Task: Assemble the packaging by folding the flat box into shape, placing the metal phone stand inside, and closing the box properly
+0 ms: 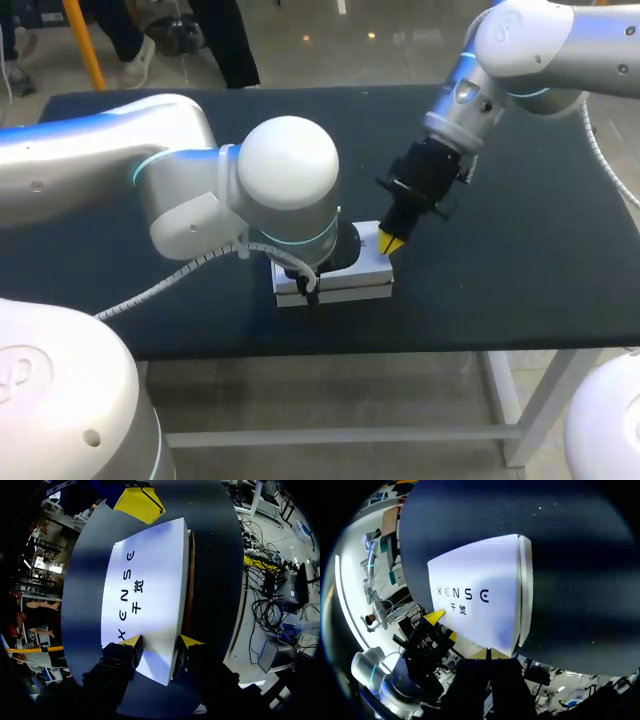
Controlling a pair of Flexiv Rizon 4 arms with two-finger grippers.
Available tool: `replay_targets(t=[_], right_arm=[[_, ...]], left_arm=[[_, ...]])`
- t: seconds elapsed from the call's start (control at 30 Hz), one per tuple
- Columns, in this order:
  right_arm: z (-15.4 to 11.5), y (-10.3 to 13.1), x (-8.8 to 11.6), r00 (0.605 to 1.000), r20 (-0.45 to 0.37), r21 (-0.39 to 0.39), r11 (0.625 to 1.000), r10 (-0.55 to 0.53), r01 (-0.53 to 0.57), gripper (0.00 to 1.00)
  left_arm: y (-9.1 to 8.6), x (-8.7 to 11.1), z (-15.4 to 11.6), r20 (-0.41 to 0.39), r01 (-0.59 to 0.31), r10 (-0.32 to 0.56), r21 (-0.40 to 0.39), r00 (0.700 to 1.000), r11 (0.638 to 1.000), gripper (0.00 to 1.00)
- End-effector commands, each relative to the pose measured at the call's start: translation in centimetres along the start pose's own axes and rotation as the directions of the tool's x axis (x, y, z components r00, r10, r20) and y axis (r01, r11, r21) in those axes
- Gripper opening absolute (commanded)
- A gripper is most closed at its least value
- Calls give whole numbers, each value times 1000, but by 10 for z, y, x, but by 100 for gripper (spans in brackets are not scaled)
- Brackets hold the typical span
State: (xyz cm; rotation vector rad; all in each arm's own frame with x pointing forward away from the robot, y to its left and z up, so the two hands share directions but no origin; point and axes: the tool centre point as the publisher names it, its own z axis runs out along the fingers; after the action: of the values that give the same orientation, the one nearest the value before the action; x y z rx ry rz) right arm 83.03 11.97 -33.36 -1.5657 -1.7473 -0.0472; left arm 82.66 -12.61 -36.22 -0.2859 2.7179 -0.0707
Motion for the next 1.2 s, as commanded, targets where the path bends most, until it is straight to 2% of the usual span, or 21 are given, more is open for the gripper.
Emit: replay_targets(t=[0.03, 0.43, 0.83, 1.2], right_arm=[[7, -6, -1, 1000, 8, -42, 999, -10, 10, 0], [16, -10, -11, 999, 6, -67, 996, -53, 53, 0], [20, -7, -14, 999, 13, -77, 996, -48, 49, 0], [22, -3, -15, 999, 9, -73, 996, -45, 46, 0]], left_arm=[[-2, 1, 0, 3, 0, 0, -8, 1000, 1000, 51], [-3, 1, 0, 2, -2, 2, -15, 1000, 1000, 50], [-4, 1, 1, -2, -5, 5, -13, 1000, 1000, 55], [4, 2, -7, -8, -9, 9, -8, 1000, 1000, 67]])
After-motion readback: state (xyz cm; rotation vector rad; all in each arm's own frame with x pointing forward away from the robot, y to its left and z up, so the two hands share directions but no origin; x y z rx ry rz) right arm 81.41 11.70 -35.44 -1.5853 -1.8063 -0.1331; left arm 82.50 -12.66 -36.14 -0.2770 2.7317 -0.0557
